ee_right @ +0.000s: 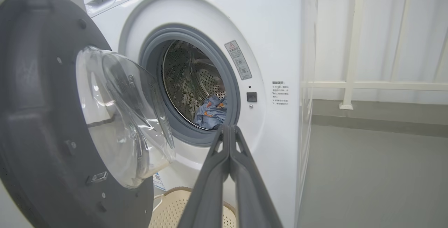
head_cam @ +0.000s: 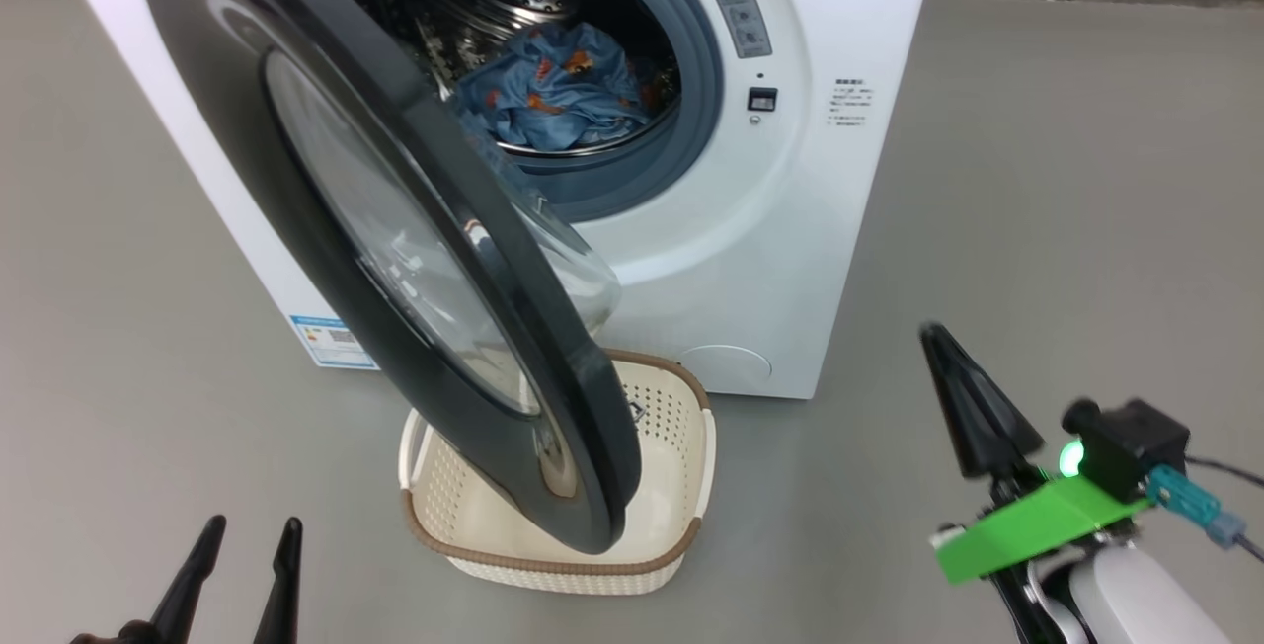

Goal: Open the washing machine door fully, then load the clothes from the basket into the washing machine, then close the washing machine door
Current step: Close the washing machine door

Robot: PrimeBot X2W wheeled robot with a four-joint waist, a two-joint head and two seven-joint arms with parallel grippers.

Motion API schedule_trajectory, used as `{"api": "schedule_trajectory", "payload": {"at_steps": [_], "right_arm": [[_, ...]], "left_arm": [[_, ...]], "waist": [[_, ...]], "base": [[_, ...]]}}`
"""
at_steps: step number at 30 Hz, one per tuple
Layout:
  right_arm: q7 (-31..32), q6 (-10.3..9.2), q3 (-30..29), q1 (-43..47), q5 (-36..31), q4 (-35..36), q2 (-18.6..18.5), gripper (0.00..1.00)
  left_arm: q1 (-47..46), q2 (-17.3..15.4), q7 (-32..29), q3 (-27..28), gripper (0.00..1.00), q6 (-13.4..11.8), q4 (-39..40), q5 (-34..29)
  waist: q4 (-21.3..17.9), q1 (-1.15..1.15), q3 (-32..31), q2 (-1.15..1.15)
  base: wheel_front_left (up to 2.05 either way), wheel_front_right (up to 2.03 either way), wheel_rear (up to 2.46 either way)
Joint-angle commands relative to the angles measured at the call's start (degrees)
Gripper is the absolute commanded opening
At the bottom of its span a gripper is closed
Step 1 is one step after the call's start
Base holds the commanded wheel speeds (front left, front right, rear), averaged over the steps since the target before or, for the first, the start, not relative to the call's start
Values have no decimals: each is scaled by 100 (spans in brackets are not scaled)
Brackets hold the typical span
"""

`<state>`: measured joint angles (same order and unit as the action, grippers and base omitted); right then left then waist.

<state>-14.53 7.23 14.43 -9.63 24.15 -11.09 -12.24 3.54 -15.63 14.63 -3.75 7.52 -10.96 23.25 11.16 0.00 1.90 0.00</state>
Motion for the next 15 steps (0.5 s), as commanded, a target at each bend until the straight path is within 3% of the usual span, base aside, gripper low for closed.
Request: {"api": "schedule_trajectory", "payload": {"at_steps": [1,15], "right_arm": [[-47,25,174,-280,-1,233,-22,0],[-47,25,1124,-1037,-20,1500,144,0]], "left_arm": [[-251,-98,37,194,100,-3,175,-47],[-225,-26,37,205,100,-3,329,-219]], "waist": [[58,0,-45,0],[435,0,-191,0]], "base": [[0,0,0],[0,0,0]]}}
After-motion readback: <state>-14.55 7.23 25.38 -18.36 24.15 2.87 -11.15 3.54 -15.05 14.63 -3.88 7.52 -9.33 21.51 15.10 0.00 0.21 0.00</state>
